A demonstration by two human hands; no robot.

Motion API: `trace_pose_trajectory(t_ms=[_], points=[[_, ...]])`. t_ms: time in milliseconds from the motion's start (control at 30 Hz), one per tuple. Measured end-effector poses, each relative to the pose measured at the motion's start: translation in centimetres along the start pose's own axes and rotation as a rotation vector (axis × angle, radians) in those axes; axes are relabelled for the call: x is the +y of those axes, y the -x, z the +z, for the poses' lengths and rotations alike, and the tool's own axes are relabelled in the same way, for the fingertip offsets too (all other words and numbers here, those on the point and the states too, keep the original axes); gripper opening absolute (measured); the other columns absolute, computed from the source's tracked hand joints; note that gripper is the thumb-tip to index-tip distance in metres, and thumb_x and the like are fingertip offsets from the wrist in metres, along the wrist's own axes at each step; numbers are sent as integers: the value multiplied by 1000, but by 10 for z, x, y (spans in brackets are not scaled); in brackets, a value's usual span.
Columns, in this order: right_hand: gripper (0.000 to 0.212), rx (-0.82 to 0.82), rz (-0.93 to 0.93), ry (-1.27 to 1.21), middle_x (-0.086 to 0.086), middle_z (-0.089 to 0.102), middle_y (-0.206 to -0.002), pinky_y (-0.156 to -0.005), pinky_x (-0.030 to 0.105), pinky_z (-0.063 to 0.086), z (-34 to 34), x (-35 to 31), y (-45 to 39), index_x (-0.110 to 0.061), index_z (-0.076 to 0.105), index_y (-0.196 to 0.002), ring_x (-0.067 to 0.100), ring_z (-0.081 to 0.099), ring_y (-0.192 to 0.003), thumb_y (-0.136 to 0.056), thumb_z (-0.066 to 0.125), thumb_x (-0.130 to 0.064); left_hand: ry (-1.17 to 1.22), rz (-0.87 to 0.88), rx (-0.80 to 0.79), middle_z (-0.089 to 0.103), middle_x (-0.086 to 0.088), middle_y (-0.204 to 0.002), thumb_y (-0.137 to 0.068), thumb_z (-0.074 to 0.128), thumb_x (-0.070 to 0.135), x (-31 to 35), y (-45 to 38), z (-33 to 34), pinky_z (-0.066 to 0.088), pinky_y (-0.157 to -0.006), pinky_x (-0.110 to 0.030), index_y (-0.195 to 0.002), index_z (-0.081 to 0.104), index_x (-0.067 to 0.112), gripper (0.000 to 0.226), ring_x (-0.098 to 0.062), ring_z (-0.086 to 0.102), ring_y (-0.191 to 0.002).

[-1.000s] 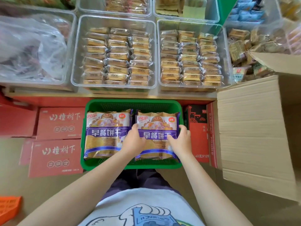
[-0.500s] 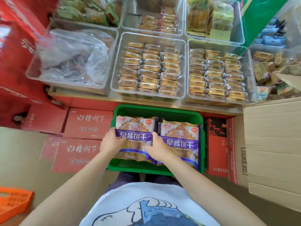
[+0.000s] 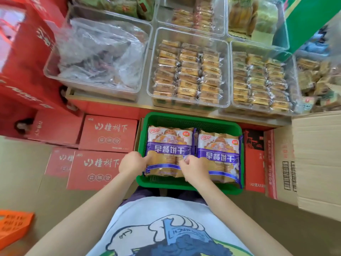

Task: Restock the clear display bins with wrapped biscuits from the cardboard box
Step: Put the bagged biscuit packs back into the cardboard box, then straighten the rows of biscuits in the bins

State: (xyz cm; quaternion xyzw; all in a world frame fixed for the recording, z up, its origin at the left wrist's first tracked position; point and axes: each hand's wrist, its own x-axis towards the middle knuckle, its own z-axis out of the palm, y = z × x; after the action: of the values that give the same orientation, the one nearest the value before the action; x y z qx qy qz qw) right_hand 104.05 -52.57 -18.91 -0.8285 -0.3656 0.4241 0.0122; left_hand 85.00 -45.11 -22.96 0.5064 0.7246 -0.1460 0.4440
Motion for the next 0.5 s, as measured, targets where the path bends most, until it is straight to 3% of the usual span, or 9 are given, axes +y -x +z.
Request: trace_pose_trajectory(t_ms=[100,200,267,367,400,500], points=[[46,-390,450,-770,25,71,-96,-76,43,62,14,4,10,6,62,-107,35,74,-78,-101,57,-38,478,-236,-315,75,-9,-69,-96,56,58,-11,16,19,61,-62,-34,-83,72,-1,63,-24,71,-62],[53,-405,592,-1295,33,63,-113,-77,41,58,36,12,6,14,51,-121,41,69,-95,-99,63,-32,821,-375,-466,75,-13,-73,-94,60,57,-17,22,35,58,-53,-31,-92,67,-3,60,-25,72,-67],[56,-328,626,-1433,35,58,-123,-75,39,57,52,14,0,15,45,-131,40,66,-97,-99,63,-28,895,-396,-515,75,-15,-77,-93,60,59,-18,21,42,59,-54,-32,-96,65,-3,62,-25,73,-70],[59,-291,665,-1450,32,52,-136,-63,39,60,70,16,-10,8,44,-137,41,64,-108,-96,66,-29,993,-428,-560,74,-19,-90,-91,65,57,-17,18,54,61,-66,-35,-111,60,0,61,-27,74,-81],[60,-297,677,-1456,29,51,-138,-64,39,60,73,16,-12,3,44,-138,41,61,-116,-95,68,-32,1036,-452,-556,72,-21,-97,-89,69,54,-16,17,58,62,-70,-37,-117,58,3,59,-28,74,-87],[63,-275,690,-1563,27,55,-136,-90,42,56,78,20,-19,-5,47,-137,39,56,-126,-88,75,-34,1222,-524,-470,63,-23,-115,-84,79,41,-11,19,72,58,-88,-37,-125,53,9,58,-30,67,-104]])
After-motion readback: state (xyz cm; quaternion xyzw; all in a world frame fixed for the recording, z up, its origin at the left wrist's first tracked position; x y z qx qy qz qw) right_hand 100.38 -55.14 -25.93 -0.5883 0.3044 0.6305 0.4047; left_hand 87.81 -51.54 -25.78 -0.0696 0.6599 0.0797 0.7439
